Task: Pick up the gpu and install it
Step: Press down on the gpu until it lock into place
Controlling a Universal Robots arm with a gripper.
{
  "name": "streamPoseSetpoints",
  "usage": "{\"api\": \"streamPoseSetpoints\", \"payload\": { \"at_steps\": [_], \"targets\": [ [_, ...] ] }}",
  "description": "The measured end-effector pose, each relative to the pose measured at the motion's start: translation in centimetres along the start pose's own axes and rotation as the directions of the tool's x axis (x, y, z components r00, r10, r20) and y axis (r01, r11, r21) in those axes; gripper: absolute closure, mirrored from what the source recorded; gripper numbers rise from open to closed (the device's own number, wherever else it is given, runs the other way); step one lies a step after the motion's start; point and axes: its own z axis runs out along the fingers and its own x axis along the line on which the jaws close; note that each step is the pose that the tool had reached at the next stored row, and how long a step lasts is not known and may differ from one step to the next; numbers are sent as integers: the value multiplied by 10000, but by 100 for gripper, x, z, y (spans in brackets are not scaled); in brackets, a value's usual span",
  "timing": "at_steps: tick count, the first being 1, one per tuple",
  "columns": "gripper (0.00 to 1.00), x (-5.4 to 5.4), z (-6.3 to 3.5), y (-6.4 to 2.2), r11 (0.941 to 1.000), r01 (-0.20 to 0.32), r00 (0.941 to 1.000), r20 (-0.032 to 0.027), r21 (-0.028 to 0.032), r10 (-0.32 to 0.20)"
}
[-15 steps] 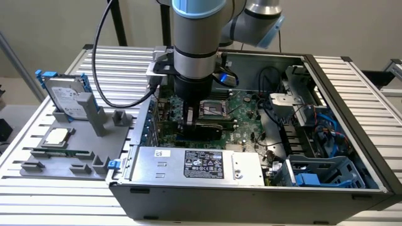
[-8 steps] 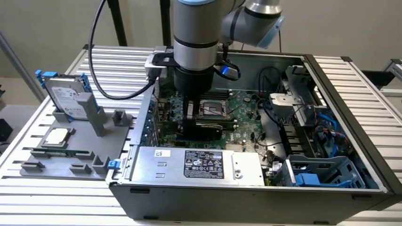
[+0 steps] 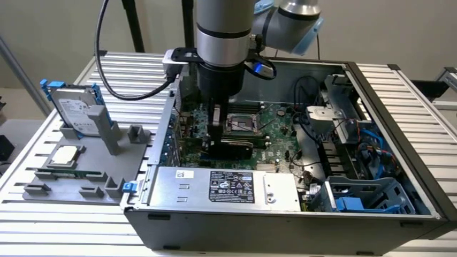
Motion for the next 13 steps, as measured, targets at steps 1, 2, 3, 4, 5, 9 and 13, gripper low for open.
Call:
{"api": "streamPoseSetpoints", "payload": {
  "at_steps": [1,2,3,4,5,9,13],
  "targets": [
    [100,0,-13,0,10000,0,10000,-1,0,0],
    [100,0,-22,1,10000,0,10000,0,0,0],
    [100,0,-25,1,10000,-1,10000,1,0,1],
    [100,0,-25,1,10000,0,10000,3,1,0],
    [100,0,-25,1,10000,0,10000,3,2,0],
    [100,1,-27,1,10000,0,10000,5,0,0],
    [100,1,-27,1,10000,0,10000,5,0,0]
  ]
}}
